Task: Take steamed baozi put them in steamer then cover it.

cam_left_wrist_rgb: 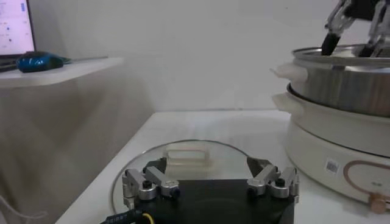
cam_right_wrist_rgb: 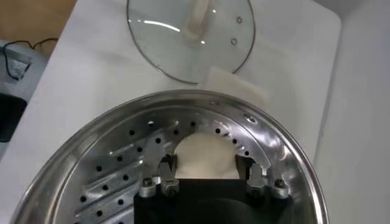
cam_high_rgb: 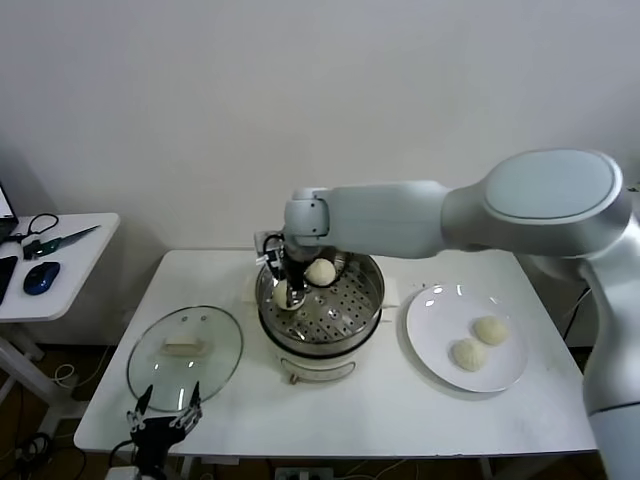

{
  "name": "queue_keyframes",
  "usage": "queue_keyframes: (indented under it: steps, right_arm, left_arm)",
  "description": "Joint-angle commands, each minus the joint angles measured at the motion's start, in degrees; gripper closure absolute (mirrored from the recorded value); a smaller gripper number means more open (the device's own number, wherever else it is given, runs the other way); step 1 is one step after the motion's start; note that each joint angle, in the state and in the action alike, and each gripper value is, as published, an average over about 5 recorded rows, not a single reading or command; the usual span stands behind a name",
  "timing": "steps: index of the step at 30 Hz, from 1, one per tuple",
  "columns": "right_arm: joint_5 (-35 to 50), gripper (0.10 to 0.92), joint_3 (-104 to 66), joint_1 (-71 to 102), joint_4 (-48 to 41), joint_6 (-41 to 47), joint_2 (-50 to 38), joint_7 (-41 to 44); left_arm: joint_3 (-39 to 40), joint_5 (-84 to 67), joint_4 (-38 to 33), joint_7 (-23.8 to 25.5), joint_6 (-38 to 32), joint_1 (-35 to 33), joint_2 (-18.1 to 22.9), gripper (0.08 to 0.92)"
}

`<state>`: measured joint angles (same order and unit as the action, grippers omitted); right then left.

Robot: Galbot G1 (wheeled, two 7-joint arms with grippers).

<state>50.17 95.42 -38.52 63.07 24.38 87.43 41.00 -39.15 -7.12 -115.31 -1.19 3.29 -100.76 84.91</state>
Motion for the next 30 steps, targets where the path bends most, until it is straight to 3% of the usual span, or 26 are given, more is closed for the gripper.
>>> queue_keyframes:
  steps: [1, 5, 9, 18, 23, 30]
  right_arm:
    - [-1.5, 0.29, -0.17, 3.54, -3.61, 0.09, 2.72, -0.62]
    - [-2.53, 0.218, -0.43, 0.53, -0.25, -1.17, -0.47, 0.69]
    - [-4.67, 0.204, 0.17, -6.5, 5.82, -4.21, -7.69, 4.76]
    - [-5.28, 0.203, 12.12, -24.76, 22.34, -11.8, -37.58, 17.01]
    - [-13.96, 0.203, 17.16, -24.05, 26.33, -12.87, -50.87, 15.78]
    - [-27.62, 0.203, 12.35, -9.97, 22.89, -13.31, -59.12, 12.21]
  left_arm:
    - [-0.03, 0.03, 0.0, 0.0, 0.0, -0.04, 0.06, 0.177]
    - [-0.06, 0.1, -0.18, -0.07, -0.03, -0.26, 0.19, 0.177]
    - [0.03, 0.29, -0.59, -0.1, -0.05, -0.6, 0.43, 0.177]
    - [0.57, 0.57, -0.82, -0.04, 0.08, -0.16, 0.52, 0.177]
    - [0.5, 0.59, -0.95, -0.01, 0.23, 0.01, 0.47, 0.177]
    - [0.28, 0.87, -1.16, 0.09, 0.06, 0.06, 0.5, 0.177]
